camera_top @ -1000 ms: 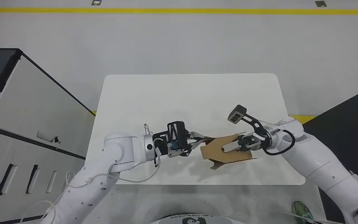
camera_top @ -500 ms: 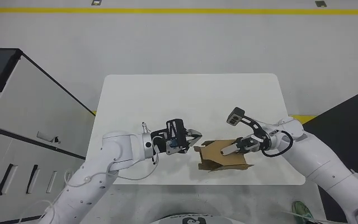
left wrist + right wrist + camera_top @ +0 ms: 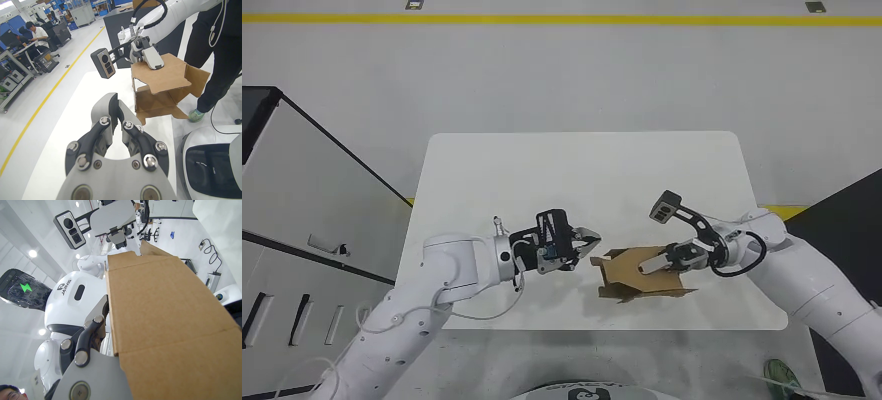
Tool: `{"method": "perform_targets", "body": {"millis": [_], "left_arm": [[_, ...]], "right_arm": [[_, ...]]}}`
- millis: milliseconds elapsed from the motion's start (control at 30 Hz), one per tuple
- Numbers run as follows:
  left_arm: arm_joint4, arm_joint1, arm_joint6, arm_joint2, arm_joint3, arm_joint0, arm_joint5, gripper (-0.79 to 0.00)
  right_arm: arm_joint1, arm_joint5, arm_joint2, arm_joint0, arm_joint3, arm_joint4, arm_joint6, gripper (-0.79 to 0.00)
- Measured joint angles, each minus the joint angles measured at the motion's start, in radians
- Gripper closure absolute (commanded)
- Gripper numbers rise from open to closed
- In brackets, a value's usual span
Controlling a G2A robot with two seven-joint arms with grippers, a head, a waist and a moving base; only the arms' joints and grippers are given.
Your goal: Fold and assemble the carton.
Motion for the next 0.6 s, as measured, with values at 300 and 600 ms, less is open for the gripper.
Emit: {"method": "perform_targets", "body": {"millis": [300,600], "left_arm": [[0.000,0.005,0.009,-0.006,-0.023,0.027,-0.023,0.000],[-0.001,0.003,0.015,0.023,-0.037,0.025,-0.028,0.000]], "right_arm": [[-0.004,0.000,0.047,-0.031,0.005,0.003,0.000,0.000],[-0.012,0.000,0.057,-0.047,-0.021,-0.016,0.000,0.000]]}}
